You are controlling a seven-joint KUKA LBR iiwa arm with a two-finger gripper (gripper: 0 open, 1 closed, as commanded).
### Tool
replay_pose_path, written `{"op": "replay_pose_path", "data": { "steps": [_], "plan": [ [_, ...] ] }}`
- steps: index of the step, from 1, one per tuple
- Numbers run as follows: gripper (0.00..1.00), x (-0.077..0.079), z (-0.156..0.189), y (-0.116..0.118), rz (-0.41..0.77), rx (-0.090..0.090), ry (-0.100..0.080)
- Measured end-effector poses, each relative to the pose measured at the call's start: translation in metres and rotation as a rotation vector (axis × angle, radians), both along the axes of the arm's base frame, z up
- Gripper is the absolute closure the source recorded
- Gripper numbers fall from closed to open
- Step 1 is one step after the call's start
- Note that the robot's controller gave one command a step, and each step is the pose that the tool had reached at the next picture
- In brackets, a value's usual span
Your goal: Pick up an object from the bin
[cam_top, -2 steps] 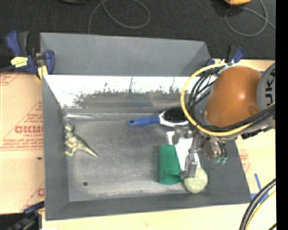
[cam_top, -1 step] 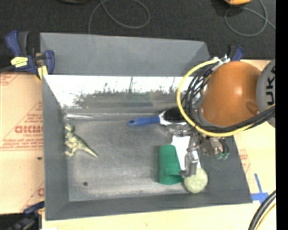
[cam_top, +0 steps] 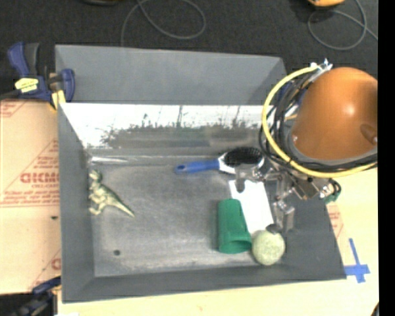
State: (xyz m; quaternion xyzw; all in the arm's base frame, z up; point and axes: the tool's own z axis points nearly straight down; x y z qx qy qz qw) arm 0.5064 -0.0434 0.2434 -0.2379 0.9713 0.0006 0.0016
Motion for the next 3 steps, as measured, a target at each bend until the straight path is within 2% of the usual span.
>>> {"op": "replay_pose_path", "data": {
  "steps": [1,2,3],
  "plan": [
    [0.00,-0.010,-0.019,0.013,0.218,-0.006,-0.005],
    [0.00,-0.019,-0.072,0.029,0.568,-0.003,-0.003],
    [0.00,-0.019,-0.081,0.029,0.598,-0.002,0.004]
  ]
}}
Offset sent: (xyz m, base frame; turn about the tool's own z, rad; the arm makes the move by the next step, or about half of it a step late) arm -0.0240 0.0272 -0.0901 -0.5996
